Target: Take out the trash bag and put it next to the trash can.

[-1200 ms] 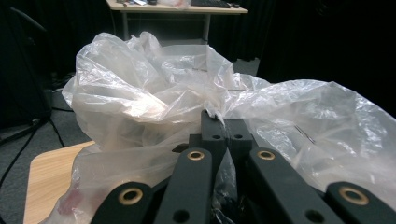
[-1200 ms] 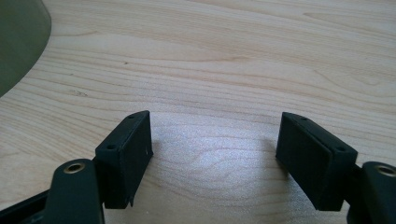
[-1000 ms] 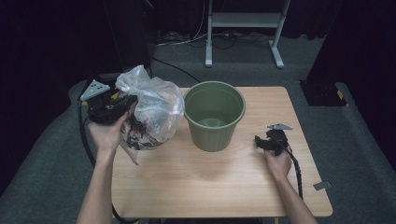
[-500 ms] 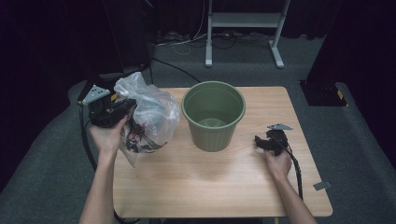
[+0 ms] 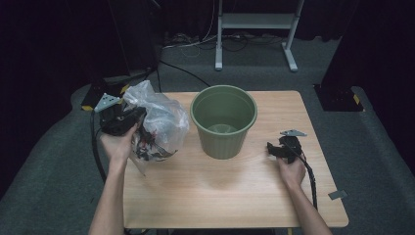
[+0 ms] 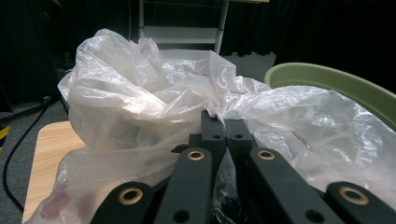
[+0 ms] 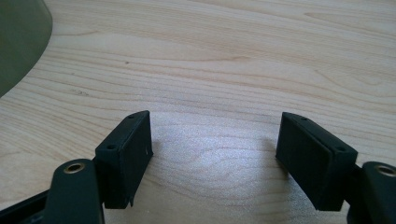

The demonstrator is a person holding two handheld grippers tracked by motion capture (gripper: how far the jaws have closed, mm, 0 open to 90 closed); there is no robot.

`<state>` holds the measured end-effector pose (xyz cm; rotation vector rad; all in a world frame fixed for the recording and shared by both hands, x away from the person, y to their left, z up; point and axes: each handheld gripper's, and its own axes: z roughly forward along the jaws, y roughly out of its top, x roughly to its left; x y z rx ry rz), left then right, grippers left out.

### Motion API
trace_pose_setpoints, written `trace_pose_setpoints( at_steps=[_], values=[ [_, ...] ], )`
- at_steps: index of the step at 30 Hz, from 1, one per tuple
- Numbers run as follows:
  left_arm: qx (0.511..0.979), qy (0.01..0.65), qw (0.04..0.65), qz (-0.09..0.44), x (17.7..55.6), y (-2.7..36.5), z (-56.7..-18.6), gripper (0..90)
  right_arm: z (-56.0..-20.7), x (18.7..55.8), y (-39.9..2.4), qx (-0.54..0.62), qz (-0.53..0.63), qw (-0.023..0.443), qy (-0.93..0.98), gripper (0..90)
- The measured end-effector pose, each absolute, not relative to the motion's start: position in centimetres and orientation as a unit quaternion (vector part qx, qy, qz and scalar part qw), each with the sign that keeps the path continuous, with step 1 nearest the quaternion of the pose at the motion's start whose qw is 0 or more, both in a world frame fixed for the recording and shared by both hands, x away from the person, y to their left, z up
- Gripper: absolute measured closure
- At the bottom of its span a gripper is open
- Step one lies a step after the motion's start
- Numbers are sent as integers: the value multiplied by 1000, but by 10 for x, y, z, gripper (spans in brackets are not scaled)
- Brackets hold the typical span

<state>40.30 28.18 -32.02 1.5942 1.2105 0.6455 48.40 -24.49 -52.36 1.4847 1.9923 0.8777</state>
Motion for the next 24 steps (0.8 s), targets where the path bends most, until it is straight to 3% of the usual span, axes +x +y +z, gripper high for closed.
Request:
trace_pose_setpoints(
  at_steps=[24],
  values=[
    [671, 497, 473, 280, 428, 261, -349, 893, -524, 484, -245, 545, 323, 251, 732, 265]
  ],
)
